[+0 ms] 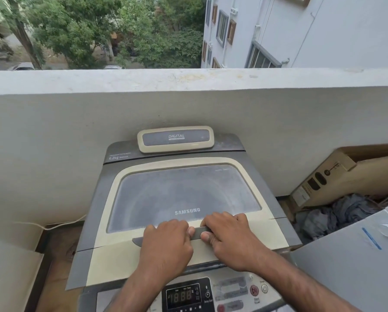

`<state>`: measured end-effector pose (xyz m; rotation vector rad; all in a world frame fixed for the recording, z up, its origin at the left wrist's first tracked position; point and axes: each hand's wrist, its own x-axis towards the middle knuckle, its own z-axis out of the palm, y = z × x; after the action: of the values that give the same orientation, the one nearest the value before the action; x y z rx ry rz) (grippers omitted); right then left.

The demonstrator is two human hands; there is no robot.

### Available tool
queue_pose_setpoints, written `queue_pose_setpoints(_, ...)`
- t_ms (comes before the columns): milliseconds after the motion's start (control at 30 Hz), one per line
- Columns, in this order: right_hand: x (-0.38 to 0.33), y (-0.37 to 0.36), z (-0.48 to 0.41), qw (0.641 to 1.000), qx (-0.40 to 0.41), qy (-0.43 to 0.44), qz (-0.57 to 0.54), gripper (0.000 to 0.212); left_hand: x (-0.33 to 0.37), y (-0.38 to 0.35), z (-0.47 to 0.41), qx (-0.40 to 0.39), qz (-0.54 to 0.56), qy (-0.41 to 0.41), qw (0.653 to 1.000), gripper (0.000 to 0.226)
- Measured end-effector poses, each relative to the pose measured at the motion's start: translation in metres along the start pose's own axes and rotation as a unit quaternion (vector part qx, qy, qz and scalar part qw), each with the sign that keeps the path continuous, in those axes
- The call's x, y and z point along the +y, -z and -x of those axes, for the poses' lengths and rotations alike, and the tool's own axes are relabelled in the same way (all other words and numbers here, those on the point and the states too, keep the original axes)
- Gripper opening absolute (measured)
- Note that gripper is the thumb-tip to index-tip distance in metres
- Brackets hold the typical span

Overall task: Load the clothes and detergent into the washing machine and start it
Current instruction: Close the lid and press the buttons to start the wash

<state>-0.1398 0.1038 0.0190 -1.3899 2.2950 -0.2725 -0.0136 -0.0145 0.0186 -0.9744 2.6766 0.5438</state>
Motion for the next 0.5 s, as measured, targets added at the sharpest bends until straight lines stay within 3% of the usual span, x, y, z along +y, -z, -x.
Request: queue_pose_setpoints(500, 0.013, -0.034, -0.008, 0.999, -0.023, -0.017, -0.026, 0.011, -0.009, -0.038, -0.008, -0.013, -0.008, -0.007, 1.000, 0.029)
